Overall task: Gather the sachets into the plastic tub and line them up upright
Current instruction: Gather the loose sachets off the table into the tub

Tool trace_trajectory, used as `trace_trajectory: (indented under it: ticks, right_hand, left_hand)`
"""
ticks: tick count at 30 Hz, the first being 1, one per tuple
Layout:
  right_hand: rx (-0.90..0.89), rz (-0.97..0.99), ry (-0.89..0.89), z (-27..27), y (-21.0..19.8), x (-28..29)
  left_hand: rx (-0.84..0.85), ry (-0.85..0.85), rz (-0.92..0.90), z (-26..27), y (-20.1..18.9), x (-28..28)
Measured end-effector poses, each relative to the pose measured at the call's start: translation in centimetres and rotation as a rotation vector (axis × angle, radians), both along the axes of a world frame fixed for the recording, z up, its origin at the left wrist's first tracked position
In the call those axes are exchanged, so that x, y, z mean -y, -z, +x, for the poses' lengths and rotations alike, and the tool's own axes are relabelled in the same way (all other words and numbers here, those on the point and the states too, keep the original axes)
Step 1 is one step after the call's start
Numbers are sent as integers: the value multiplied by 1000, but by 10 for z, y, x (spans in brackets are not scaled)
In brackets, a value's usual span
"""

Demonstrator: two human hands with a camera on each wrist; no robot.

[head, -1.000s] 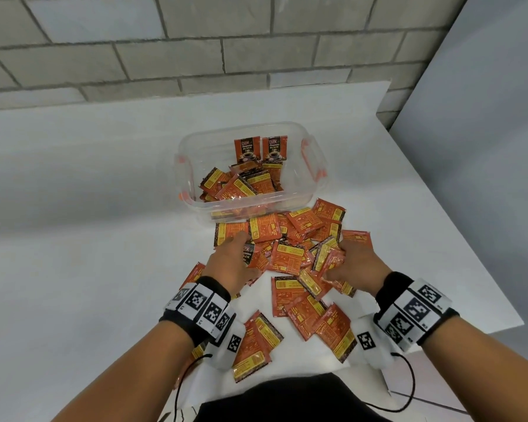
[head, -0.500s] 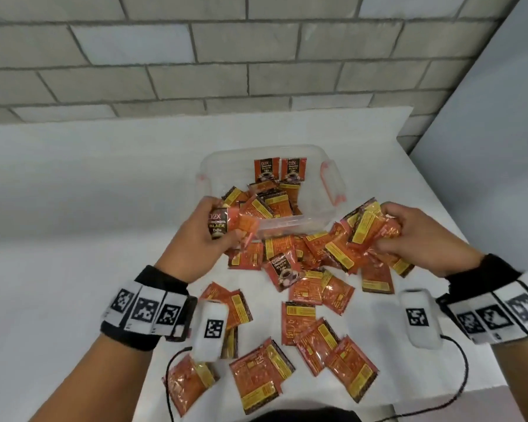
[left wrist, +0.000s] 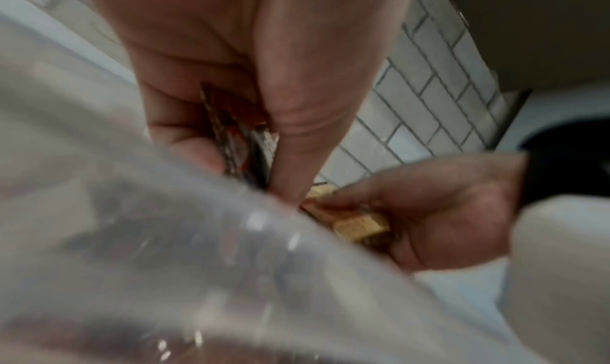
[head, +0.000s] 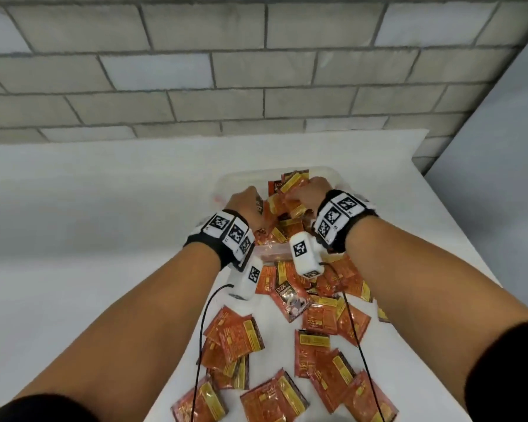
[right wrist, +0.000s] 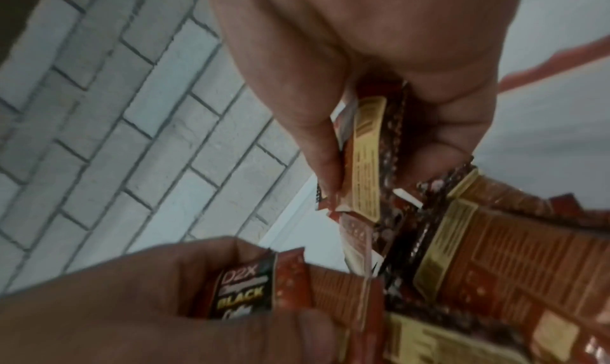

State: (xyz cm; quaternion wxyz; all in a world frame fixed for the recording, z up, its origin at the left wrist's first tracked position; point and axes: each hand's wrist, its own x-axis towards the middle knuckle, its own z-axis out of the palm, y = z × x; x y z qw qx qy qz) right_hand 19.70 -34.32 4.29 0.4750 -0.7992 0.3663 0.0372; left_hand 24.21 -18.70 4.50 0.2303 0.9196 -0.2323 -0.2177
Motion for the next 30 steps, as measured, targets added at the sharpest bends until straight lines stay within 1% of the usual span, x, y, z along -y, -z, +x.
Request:
trace_trajectory:
  ticks: [4,7,11,13,15,17,18,20,23,25,27,30]
  right_hand:
    - [-52,-15,-149,10,2,-14]
    - [-122,-25,-160,12,-6,-22]
    - [-137,-124,-215,-1,-24,-22]
    - [-119,-117,-222,-17,-35,-20]
    - [-49,-117,-238,-37,-44,-17]
    - [67,-83,-252,-66,-52,-16]
    - [110,-60,-281,-80,-55,-18]
    - [110,-25,-386,-107,-52,-23]
    - [-51,-67,-525,-130,-27,-36]
    - [-160,-180,-565,-134,-5,-46]
    - [-256,-317,-574,-134,13,-56]
    - [-321,-501,-564,-134,30,-71]
  left_hand:
    - [31,-7,86,4,10,4]
    - [13,-20,39,2,9,1]
    - [52,-47,-93,-8,-9,-15]
    - [68,-77,-193,-14,-20,-32]
    - [63,-112,-304,-23,-26,-58]
    - [62,-159,-359,-34,-22,-87]
    - [57,-185,-349,-40,-14,-101]
    - [1,-212,-260,-54,7,-125]
    - [-51,-152,-76,-78,39,-140]
    - [-42,-110,22,-90,52,-140]
    - [-75,-93,93,-96,61,-141]
    - [-134,-52,204,-106,69,-140]
